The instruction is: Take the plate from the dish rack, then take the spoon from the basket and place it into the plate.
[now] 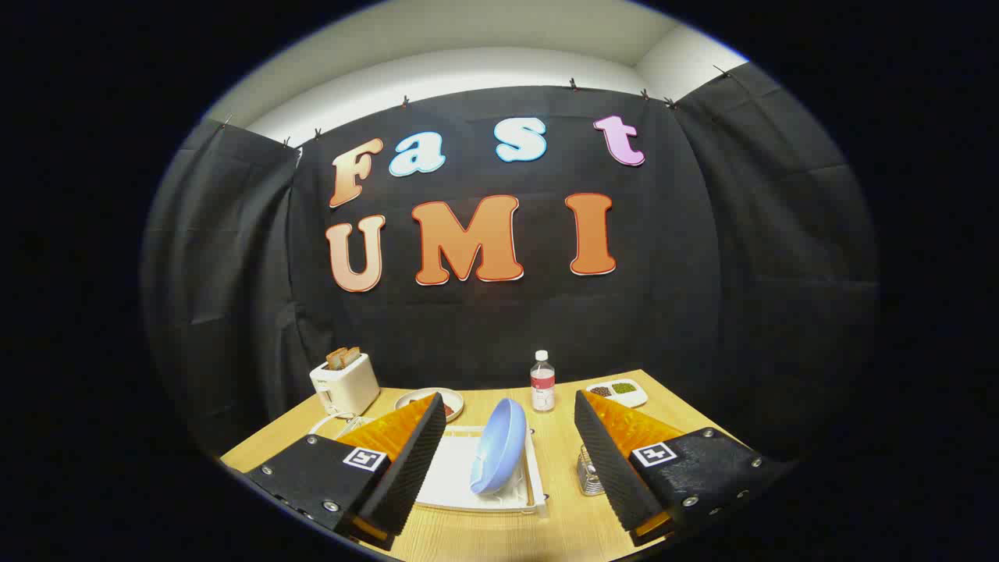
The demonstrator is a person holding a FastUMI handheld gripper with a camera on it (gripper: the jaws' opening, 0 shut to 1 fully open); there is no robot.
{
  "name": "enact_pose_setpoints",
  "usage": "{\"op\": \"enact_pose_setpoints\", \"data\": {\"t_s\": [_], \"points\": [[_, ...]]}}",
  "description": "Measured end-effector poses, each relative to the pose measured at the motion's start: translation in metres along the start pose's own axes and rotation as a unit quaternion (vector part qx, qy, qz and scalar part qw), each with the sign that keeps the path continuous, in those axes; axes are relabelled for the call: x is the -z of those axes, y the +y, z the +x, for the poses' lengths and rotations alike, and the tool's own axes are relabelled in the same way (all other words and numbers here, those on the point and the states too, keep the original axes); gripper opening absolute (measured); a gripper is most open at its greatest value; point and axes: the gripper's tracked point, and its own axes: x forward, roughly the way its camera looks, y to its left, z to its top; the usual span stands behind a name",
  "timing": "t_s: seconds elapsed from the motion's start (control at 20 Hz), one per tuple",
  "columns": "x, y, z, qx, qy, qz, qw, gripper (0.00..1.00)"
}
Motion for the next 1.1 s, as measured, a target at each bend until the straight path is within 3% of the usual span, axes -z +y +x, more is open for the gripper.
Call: {"op": "enact_pose_setpoints", "data": {"t_s": [1.1], "points": [[0.02, 0.001, 0.003, 0.004, 0.034, -0.012, 0.999, 0.99]]}}
